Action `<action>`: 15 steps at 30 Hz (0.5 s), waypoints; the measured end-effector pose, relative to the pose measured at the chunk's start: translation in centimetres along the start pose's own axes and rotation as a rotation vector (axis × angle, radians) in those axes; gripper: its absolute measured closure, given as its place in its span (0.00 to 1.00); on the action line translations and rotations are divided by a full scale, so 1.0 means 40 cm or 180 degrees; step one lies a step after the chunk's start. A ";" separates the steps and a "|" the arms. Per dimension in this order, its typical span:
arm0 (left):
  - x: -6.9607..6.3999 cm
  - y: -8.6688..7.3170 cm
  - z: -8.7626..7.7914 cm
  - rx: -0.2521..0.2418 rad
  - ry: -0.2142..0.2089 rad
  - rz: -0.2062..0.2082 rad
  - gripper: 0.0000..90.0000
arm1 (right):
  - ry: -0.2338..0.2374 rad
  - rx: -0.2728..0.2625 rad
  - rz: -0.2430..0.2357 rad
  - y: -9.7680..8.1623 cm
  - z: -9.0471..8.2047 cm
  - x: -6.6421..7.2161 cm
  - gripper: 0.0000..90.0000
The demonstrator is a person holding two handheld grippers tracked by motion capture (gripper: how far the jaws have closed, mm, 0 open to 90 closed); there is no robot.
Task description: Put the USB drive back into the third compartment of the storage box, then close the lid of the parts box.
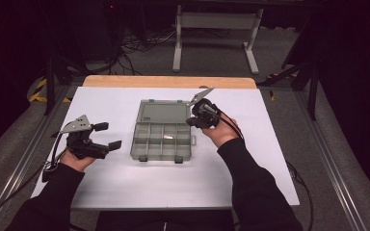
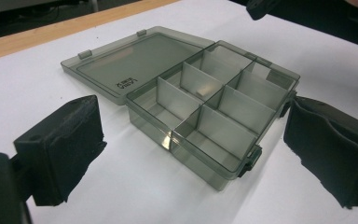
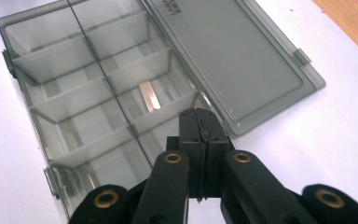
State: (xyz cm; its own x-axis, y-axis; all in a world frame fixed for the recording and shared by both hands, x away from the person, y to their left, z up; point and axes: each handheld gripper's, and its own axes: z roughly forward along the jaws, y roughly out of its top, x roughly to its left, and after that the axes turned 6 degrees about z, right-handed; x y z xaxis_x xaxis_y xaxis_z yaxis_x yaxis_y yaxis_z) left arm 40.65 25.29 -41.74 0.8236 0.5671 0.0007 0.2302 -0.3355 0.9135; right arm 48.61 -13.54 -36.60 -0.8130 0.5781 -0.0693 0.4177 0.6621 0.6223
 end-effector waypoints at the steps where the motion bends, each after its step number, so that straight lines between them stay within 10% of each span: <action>1: 0.000 0.000 0.000 0.0000 0.0000 0.0000 0.06 | -0.0012 -0.0004 0.0003 -0.004 -0.002 -0.003 1.00; 15: 0.072 0.045 0.049 0.0477 0.0075 0.0009 0.41 | -0.0069 0.0037 0.0163 -0.033 0.006 -0.052 1.00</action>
State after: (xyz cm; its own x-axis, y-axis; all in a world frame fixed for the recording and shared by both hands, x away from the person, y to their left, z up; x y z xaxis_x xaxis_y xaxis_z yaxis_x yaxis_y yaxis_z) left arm 44.43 24.86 -40.90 0.8124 0.5830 0.0143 0.3042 -0.4447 0.8424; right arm 49.83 -15.50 -37.47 -0.7815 0.6216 -0.0545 0.4634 0.6367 0.6163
